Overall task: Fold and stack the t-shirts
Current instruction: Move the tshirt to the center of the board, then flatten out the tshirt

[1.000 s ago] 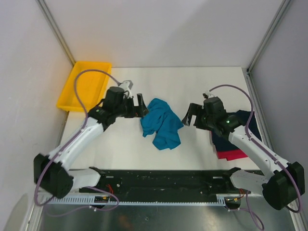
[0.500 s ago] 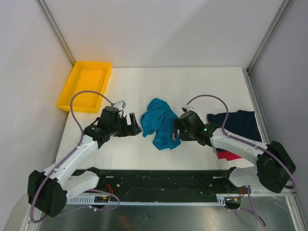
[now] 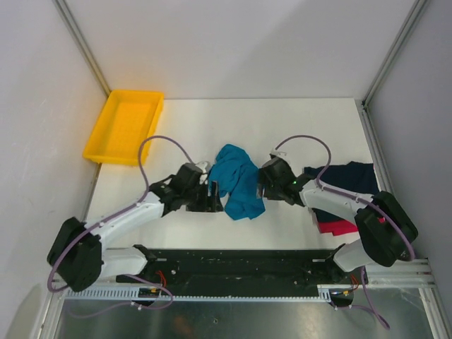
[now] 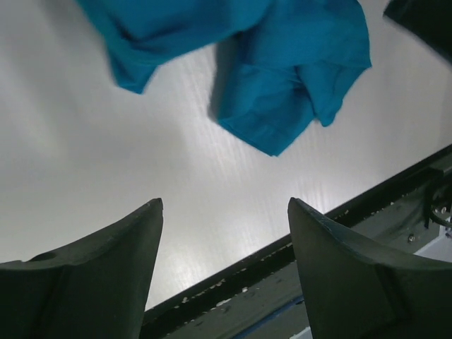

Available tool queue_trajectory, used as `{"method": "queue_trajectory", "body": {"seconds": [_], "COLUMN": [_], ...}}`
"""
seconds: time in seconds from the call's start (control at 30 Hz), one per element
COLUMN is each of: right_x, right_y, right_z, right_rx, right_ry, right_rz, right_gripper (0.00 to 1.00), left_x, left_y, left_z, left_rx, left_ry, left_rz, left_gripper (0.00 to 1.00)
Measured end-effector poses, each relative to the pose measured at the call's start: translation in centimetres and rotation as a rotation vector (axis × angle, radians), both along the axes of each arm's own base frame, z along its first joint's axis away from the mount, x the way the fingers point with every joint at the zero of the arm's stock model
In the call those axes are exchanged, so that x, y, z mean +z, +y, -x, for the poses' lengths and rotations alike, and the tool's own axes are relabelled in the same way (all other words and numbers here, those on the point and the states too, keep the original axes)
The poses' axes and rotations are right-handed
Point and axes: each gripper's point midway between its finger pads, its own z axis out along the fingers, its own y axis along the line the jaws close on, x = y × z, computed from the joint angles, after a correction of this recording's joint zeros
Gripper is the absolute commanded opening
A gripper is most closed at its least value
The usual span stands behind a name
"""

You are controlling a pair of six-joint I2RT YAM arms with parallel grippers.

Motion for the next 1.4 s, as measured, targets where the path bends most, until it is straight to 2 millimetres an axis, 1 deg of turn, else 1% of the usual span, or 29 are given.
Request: {"method": "queue_trajectory", "body": {"seconds": [0.1, 0.17, 0.23, 0.37, 0.47, 0.57, 0.63, 0.7, 0.73, 0.8, 0.83, 0.9, 0.93, 0.97, 1.03, 1.07, 1.13, 1.2, 1.27, 1.3, 1.33, 1.4], "right_x": [0.4, 0.6, 0.7, -0.2, -1.2, -2.0, -2.4, -2.8, -2.9, -2.9, -3.1, -3.1, -3.3, -3.3, -3.2, -3.3, -3.3, -3.2, -2.8, -2.4, -1.6, 0.0], "right_y": [-1.4, -2.4, -2.8, -2.2, -1.9, -1.6, -1.5, -1.4, -1.3, -1.0, -0.9, -0.7, -0.6, -0.4, -0.3, -0.3, -0.5, -0.9, -2.0, -2.5, -3.2, -3.8], "right_z": [-1.9, -3.2, -4.1, -5.6, -6.3, -6.6, -6.9, -7.1, -7.3, -7.6, -7.6, -7.8, -7.8, -7.9, -8.2, -8.2, -8.2, -8.3, -8.2, -8.2, -8.2, -8.1], "right_rx": [-0.065, -0.108, -0.134, -0.142, -0.142, -0.144, -0.145, -0.147, -0.151, -0.154, -0.155, -0.154, -0.157, -0.159, -0.164, -0.165, -0.172, -0.184, -0.208, -0.22, -0.236, -0.249], "right_ry": [-0.016, -0.029, -0.036, -0.025, -0.006, 0.013, 0.021, 0.031, 0.031, 0.032, 0.037, 0.038, 0.043, 0.045, 0.045, 0.048, 0.053, 0.055, 0.061, 0.059, 0.05, 0.028], "right_rz": [-0.022, -0.038, -0.046, -0.056, -0.057, -0.061, -0.068, -0.075, -0.082, -0.099, -0.106, -0.119, -0.124, -0.134, -0.147, -0.149, -0.152, -0.151, -0.138, -0.133, -0.129, -0.133], "right_gripper": [0.63, 0.59, 0.56, 0.54, 0.54, 0.53, 0.5, 0.44, 0.41, 0.3, 0.25, 0.1, 0.05, 0.02, 0.01, 0.0, 0.0, 0.0, 0.0, 0.0, 0.0, 0.0], "left_x": [-0.5, -0.4, -0.3, -0.4, -1.3, -2.6, -3.4, -4.1, -4.4, -4.9, -5.1, -5.3, -5.4, -5.6, -6.0, -5.9, -5.4, -4.0, -2.1, -1.2, 0.0, 1.4], "left_y": [-2.5, -4.3, -6.0, -10.0, -12.2, -13.5, -14.0, -14.2, -14.2, -14.1, -14.0, -13.6, -13.3, -12.8, -11.2, -10.4, -8.1, -5.1, -1.8, -0.6, 1.3, 3.2], "left_z": [0.6, 0.6, 0.3, -0.2, -0.6, -0.8, -1.0, -1.3, -1.4, -1.5, -1.6, -2.1, -2.2, -2.3, -2.4, -2.3, -2.4, -3.3, -4.8, -5.4, -6.4, -7.3], "left_rx": [-0.055, -0.079, -0.099, -0.133, -0.136, -0.132, -0.122, -0.105, -0.095, -0.067, -0.046, 0.0, 0.02, 0.046, 0.104, 0.126, 0.178, 0.257, 0.358, 0.397, 0.454, 0.501], "left_ry": [0.025, 0.03, 0.027, 0.023, 0.03, 0.043, 0.05, 0.051, 0.051, 0.056, 0.052, 0.043, 0.04, 0.034, 0.027, 0.023, 0.013, -0.01, -0.05, -0.069, -0.096, -0.13], "left_rz": [-0.013, -0.014, -0.011, -0.007, -0.016, -0.038, -0.057, -0.072, -0.08, -0.094, -0.104, -0.114, -0.118, -0.128, -0.153, -0.16, -0.167, -0.156, -0.124, -0.109, -0.088, -0.071], "left_gripper": [0.71, 0.69, 0.66, 0.61, 0.6, 0.59, 0.56, 0.49, 0.42, 0.31, 0.25, 0.11, 0.06, 0.03, 0.01, 0.0, 0.0, 0.0, 0.0, 0.0, 0.0, 0.01]}}
